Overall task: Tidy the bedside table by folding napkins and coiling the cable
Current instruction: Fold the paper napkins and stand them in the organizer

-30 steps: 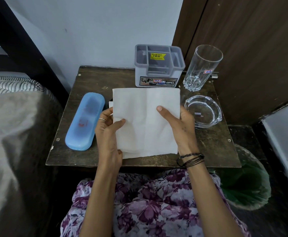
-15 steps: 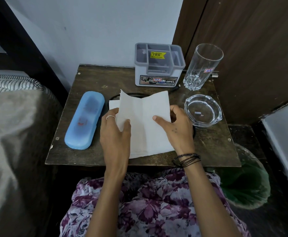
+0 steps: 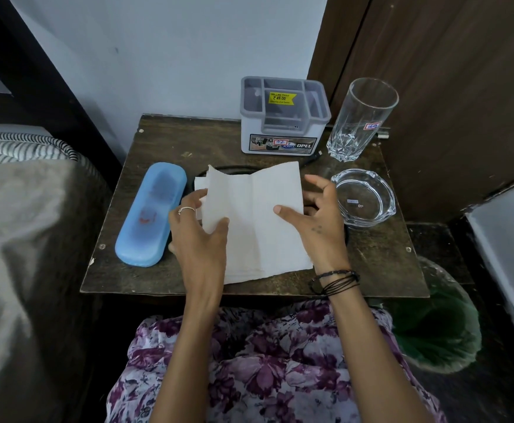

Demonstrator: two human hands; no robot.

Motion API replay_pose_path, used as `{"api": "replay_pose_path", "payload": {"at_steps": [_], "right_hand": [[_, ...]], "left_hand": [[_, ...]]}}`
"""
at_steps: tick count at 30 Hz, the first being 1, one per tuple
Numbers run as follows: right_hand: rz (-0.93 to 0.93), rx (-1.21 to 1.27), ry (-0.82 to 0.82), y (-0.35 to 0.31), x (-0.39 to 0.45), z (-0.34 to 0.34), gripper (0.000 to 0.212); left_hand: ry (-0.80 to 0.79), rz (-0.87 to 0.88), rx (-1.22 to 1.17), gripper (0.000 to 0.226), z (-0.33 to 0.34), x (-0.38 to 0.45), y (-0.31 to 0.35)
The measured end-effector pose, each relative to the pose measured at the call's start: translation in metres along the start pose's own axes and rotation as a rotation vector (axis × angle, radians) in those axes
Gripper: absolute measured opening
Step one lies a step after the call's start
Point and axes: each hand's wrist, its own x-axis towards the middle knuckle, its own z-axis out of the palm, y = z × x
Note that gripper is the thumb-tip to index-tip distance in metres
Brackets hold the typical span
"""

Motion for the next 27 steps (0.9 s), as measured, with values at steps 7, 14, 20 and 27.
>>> {"api": "replay_pose_path", "payload": {"at_steps": [7, 14, 20, 27], "right_hand": [[-0.056, 0.42, -0.131, -0.006, 0.002, -0.01, 0.069], [-0.124, 0.347, -0.188, -0.006, 0.002, -0.012, 0.041], [-0.148, 0.325, -0.259, -0.007, -0.002, -0.011, 0.03], [-0.15, 0.31, -0.374, -0.003, -0.008, -0.012, 0.04]], "left_hand": [[-0.02, 0.379, -0.422, 0.062, -0.006, 0.001, 0.019], [-0.129, 0.13, -0.485, 0.085, -0.005, 0.006, 0.005], [-0.23, 0.1, -0.487, 0.059, -0.011, 0.018, 0.001], [-0.236, 0.061, -0.524, 0.04, -0.013, 0.019, -0.002]]}}
